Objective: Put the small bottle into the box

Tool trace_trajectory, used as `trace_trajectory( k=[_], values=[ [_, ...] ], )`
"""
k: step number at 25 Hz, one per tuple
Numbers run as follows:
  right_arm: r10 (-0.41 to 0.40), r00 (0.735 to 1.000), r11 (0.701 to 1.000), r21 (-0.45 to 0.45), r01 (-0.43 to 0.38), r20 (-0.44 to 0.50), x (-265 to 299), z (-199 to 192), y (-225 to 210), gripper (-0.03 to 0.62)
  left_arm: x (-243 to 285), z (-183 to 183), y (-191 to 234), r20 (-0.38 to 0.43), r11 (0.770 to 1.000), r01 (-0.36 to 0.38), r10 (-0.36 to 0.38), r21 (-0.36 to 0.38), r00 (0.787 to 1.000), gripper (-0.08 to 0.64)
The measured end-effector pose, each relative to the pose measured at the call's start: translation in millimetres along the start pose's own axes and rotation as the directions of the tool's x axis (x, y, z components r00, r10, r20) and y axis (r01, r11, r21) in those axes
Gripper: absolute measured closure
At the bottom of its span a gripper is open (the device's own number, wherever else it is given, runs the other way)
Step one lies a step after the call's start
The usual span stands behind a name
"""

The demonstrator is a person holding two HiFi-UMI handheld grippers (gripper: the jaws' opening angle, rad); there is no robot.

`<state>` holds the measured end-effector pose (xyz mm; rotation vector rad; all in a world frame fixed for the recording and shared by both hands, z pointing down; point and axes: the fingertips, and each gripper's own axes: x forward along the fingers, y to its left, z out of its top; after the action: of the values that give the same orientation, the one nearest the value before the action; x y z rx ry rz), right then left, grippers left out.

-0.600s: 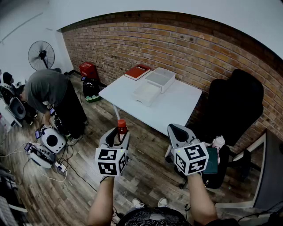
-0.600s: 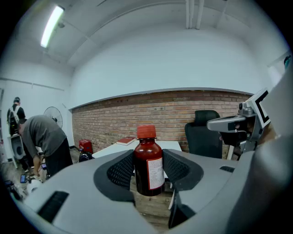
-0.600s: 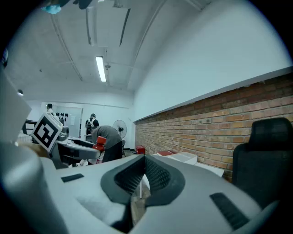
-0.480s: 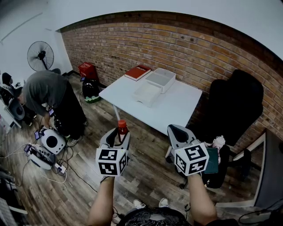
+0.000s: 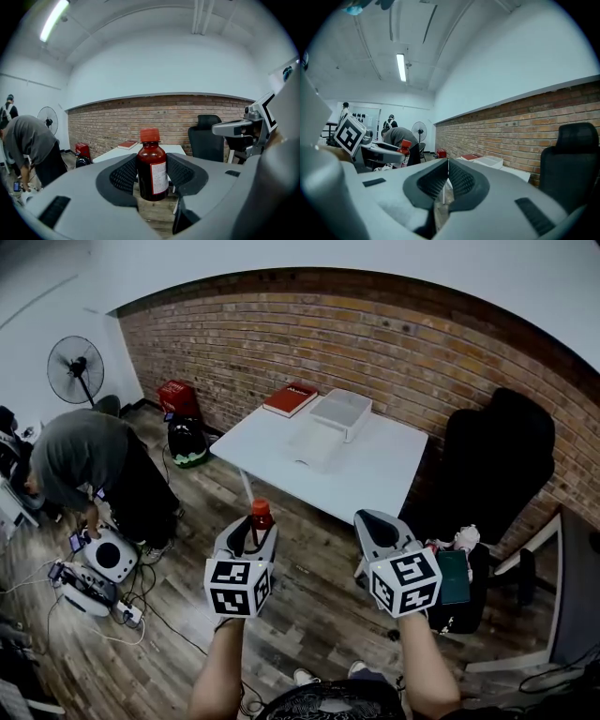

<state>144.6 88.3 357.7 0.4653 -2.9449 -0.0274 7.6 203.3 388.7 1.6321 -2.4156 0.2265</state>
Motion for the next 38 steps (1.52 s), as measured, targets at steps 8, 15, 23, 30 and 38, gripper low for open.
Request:
trace_trajectory(
  k=[8,15,23,30,38],
  values=[
    [-0.028,1.000,1.000,0.003,0.028,-0.004,14.8,1.3,-0.2,0.572,13.1,-0.4,15.9,-0.007,1.000,0.023,-0.023,-0.004,1.000,0.351],
    [-0.027,1.000,1.000,0.014,0.027,0.003,43.6,-0.6,-12.0,0.572,38.2,-0.8,29.1,-0.020,1.000,0.020,-0.020,0.004,1.000,0.351],
    [0.007,1.000,1.000,0.018,-0.007,0.008,101.0,0.6,-42.6,0.572,93.7,9.6,49.7,-0.027,1.000,-0.007,0.007,0.010,1.000,0.351],
    [0.025,1.000,0.999,0.025,-0.025,0.011,148.4,8.8,-88.4,0.572,154.0,31.4,59.2,-0.031,0.999,-0.030,0.030,0.015,0.999,0.351],
    [0.058,0.998,0.997,0.042,-0.058,0.009,193.6,10.0,-138.7,0.572,214.3,45.4,60.3,-0.055,0.998,-0.059,0.060,0.018,0.997,0.351]
  ],
)
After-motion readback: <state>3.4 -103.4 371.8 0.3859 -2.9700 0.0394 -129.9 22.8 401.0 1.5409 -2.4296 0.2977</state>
